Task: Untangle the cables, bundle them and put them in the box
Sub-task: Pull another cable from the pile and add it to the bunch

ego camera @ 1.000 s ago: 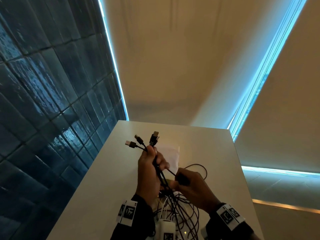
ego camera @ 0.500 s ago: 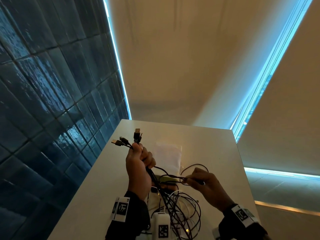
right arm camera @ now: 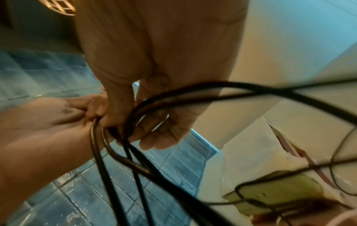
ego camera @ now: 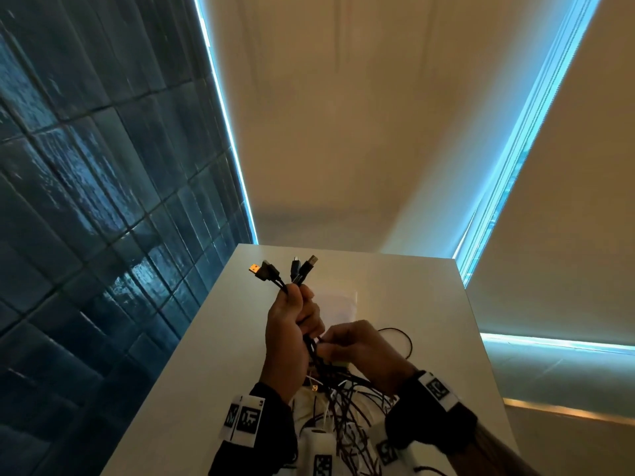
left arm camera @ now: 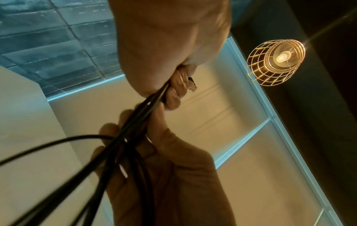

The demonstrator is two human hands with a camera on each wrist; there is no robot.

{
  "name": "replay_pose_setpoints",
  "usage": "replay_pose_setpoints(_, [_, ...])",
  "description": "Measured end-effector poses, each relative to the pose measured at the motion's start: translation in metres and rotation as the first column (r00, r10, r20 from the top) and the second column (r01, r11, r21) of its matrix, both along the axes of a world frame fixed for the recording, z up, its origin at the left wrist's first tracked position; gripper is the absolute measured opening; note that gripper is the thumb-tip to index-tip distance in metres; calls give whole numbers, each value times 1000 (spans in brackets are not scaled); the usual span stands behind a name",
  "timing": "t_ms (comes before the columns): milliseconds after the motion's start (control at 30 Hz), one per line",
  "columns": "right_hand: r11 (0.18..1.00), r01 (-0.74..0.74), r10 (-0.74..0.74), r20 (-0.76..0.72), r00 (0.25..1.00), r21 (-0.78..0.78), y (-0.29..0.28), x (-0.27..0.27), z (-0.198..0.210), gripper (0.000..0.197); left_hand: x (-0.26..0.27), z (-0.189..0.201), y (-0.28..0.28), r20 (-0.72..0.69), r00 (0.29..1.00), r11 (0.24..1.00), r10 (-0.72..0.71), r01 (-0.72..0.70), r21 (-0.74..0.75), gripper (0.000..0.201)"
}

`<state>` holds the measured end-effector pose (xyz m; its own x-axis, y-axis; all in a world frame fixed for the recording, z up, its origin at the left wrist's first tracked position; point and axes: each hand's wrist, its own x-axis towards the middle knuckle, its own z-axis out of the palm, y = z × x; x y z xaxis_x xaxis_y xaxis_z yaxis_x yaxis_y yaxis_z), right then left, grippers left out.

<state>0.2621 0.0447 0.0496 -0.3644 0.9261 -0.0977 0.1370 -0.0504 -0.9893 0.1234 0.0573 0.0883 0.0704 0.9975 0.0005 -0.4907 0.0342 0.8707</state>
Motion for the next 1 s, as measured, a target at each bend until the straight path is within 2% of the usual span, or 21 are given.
replay_pose_setpoints(133, [993,91,-104,-196,975,-73,-3,-6,-3,10,-6,0,1,-24,999,999,23,-22,29,34])
replay_pose_setpoints(200, [979,179,-202,-321,925,-100,1,-6,-3,9,-6,0,-1,-28,999,999,37,-36,31,34])
replay_pose_setpoints(267, [968,197,-248,-451,858,-157,5,-3,1,13,-5,-1,-4,-21,999,999,43,-43,25,33])
replay_pose_setpoints(333, [969,130,-221,-496,840,-211,6,-1,5,15,-7,-1,-5,-6,999,998,53,-53,29,33])
replay_pose_setpoints(467, [962,-93,-48,-491,870,-258,-1,3,7,25,-12,5,-1,19,997,996,77,-77,40,34])
replay_pose_setpoints(533, [962,-135,16,-447,895,-236,-4,9,7,26,-19,8,2,50,994,994,100,-102,34,33])
replay_pose_setpoints(633, [981,-81,21,-316,949,-176,-9,31,-5,33,-42,11,10,117,979,985,169,-173,24,31])
replay_pose_setpoints(767, [996,-61,54,-98,994,-67,-14,55,-34,31,-59,13,13,107,971,975,214,-220,42,33])
replay_pose_setpoints(867, [996,-30,30,-7,1000,-80,-17,67,-45,30,-60,14,14,112,967,970,231,-237,45,33])
replay_pose_setpoints(933, [998,43,-35,163,986,-48,-15,81,-54,28,-68,15,15,135,959,966,248,-256,40,33])
replay_pose_setpoints(1000, [994,110,-107,392,914,14,-11,91,-63,29,-72,16,14,135,959,968,247,-252,18,33])
